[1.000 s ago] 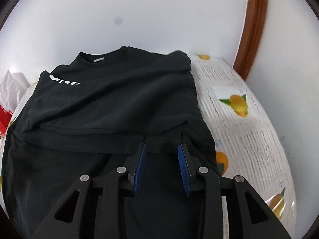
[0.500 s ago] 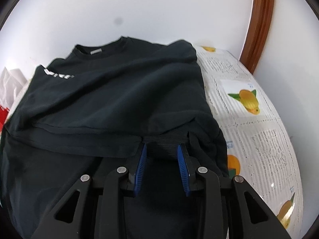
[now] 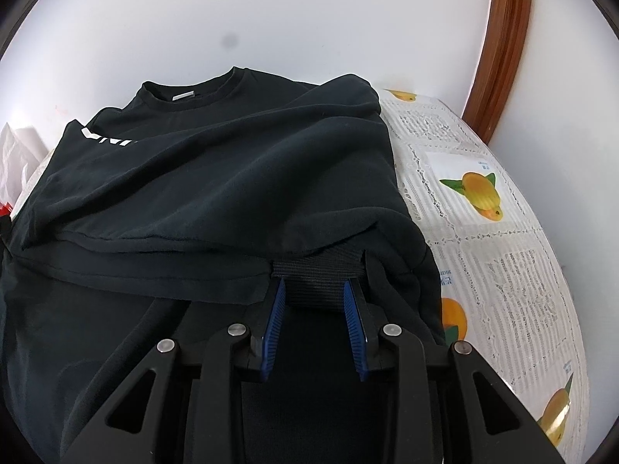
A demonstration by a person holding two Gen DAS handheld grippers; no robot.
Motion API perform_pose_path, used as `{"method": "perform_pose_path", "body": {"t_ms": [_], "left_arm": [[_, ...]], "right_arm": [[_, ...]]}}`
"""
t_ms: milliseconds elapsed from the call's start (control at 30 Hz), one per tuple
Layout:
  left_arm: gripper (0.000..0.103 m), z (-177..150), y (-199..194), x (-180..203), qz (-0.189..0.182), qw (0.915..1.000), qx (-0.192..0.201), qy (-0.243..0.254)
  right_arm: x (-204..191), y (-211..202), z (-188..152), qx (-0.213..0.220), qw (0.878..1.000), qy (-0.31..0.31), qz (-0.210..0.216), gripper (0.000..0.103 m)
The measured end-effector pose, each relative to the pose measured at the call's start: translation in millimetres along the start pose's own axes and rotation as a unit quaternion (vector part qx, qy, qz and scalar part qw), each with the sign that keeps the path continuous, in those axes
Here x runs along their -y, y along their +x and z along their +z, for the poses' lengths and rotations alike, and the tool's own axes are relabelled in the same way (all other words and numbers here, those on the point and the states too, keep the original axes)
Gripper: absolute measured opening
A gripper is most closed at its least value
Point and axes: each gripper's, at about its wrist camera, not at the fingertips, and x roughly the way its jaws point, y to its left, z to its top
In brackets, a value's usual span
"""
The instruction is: Fold small clothes
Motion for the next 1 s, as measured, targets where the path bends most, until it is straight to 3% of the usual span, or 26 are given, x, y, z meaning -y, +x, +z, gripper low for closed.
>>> {"method": "perform_pose_path", "body": {"t_ms": [1000], "left_arm": [[0.073,-4.8,9.9,10.1,-0.010,0.9998,-0.009,0.015]], "right_arm": [[-3.1,0.8,-2.6,0.002,1.000,-0.007,-0.014,0.031]]}}
